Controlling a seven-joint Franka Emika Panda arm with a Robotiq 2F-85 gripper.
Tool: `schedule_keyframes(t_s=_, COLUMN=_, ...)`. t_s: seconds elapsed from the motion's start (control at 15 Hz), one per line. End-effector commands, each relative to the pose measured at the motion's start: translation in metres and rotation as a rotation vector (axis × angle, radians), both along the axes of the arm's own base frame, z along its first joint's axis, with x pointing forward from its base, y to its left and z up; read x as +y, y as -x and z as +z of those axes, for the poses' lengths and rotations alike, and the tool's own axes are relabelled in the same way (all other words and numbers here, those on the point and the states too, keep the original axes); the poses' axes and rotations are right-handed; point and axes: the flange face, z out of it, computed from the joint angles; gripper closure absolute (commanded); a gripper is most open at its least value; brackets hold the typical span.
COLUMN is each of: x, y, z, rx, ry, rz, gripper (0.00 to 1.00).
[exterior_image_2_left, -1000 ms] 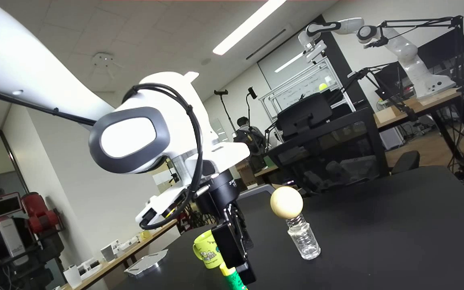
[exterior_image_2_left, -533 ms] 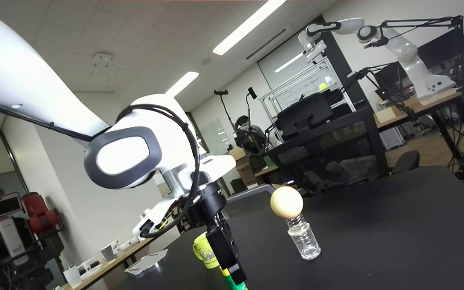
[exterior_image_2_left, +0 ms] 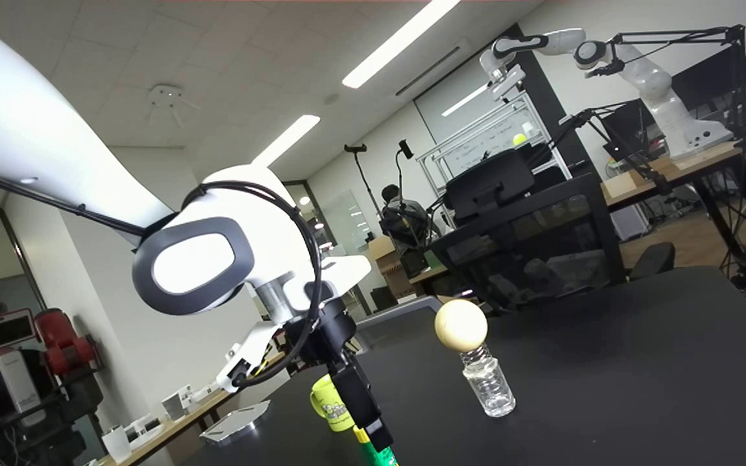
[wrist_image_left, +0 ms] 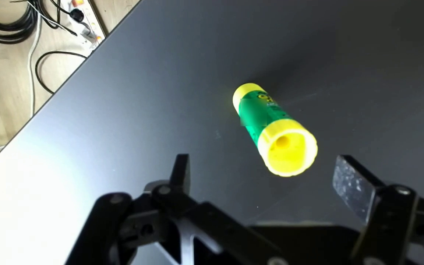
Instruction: Place the green and yellow glue stick inside the yellow mug
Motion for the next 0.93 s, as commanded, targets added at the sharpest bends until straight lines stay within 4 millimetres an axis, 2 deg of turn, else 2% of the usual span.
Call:
schedule_keyframes(t_s=0.0, x=0.002, y=0.002, z=-0.006, rx=0.005, ry=-0.005, rz=0.017, gripper=0.00)
schedule_keyframes(t_s=0.2, x=0.003, y=0.002, z=-0.012, rx=0.012, ry=-0.003, rz=0.020, gripper=0.00)
schedule_keyframes(t_s=0.27, x=0.003, y=0.001, z=-0.013, rx=0.014, ry=-0.005, rz=0.023, gripper=0.25)
schedule_keyframes(t_s=0.33, x=0.004, y=0.001, z=-0.014, rx=0.014, ry=-0.005, rz=0.023, gripper=0.26)
schedule_keyframes(t_s=0.87, x=0.006, y=0.002, z=-0.016, rx=0.035, ry=-0.024, rz=0.034, gripper=0.82)
